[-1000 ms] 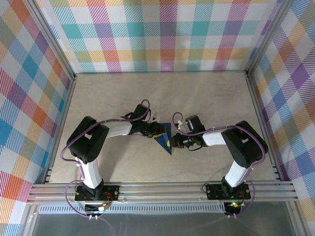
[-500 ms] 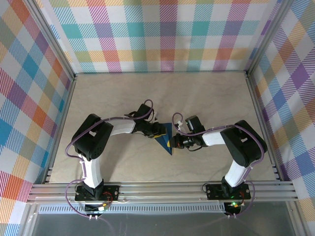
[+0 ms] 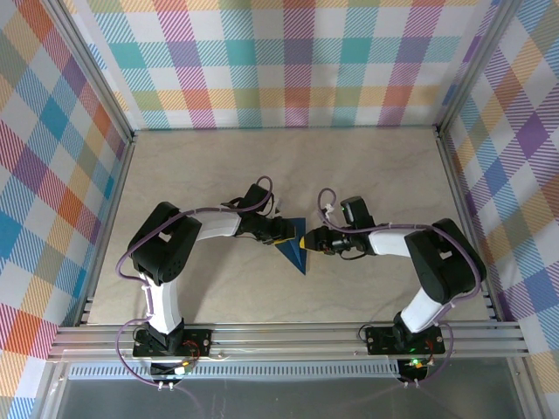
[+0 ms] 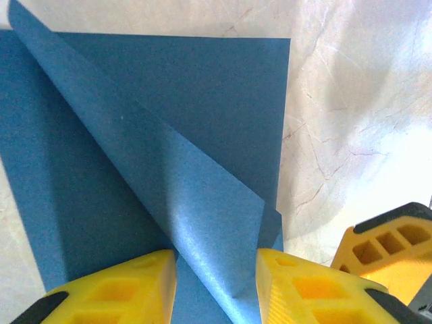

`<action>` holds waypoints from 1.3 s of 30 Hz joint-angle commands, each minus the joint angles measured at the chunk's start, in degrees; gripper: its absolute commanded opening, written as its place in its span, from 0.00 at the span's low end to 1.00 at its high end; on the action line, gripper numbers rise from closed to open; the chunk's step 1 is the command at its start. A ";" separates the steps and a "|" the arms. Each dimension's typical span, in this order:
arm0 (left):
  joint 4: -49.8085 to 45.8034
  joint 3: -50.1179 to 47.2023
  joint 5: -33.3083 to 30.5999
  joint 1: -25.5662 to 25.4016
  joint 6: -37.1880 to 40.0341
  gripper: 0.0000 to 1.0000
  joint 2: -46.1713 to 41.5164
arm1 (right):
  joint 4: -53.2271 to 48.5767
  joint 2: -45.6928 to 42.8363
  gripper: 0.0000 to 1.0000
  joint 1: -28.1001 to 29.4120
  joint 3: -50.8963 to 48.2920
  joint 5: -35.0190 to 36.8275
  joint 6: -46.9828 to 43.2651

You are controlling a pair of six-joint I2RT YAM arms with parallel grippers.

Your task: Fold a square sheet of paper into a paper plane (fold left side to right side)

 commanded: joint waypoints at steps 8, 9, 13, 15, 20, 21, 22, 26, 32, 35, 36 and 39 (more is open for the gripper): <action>-3.37 0.15 -2.22 -0.58 0.85 0.38 0.90 | 0.12 6.09 0.37 -0.29 5.20 -6.04 1.88; -3.37 0.11 -2.25 -0.60 0.85 0.38 0.91 | 0.01 6.58 0.37 -0.19 5.63 -6.12 1.90; -3.32 0.20 -2.25 -0.67 0.85 0.38 0.99 | -0.38 8.32 0.36 0.40 6.71 -5.97 1.85; -3.41 0.35 -2.22 -0.67 0.85 0.38 0.99 | -0.46 8.89 0.35 0.67 7.10 -5.77 1.78; -3.63 0.55 -2.16 -0.67 1.03 0.38 0.96 | -1.41 10.25 0.30 1.47 8.09 -5.30 1.54; -3.63 0.55 -2.16 -0.67 1.03 0.38 1.01 | -1.41 10.52 0.29 1.65 8.25 -5.30 1.52; -3.63 0.55 -2.16 -0.67 1.03 0.38 0.94 | -1.55 10.69 0.27 1.79 8.40 -5.21 1.50; -3.68 0.55 -2.16 -0.67 1.03 0.37 0.96 | -2.99 10.75 0.19 1.95 8.82 -4.02 1.00; -3.89 0.64 -2.33 -0.67 1.24 0.37 0.86 | -7.30 9.57 0.11 1.92 8.96 -0.40 -1.05; -3.89 0.64 -2.33 -0.67 1.22 0.37 0.92 | -9.13 9.36 0.07 1.92 9.17 1.02 -1.95; -3.89 0.64 -2.33 -0.67 1.21 0.37 0.92 | -9.78 9.22 0.06 1.92 9.26 1.53 -2.23; -3.99 0.72 -2.33 -0.67 1.21 0.37 0.88 | -10.81 8.87 0.04 1.92 9.20 2.57 -2.61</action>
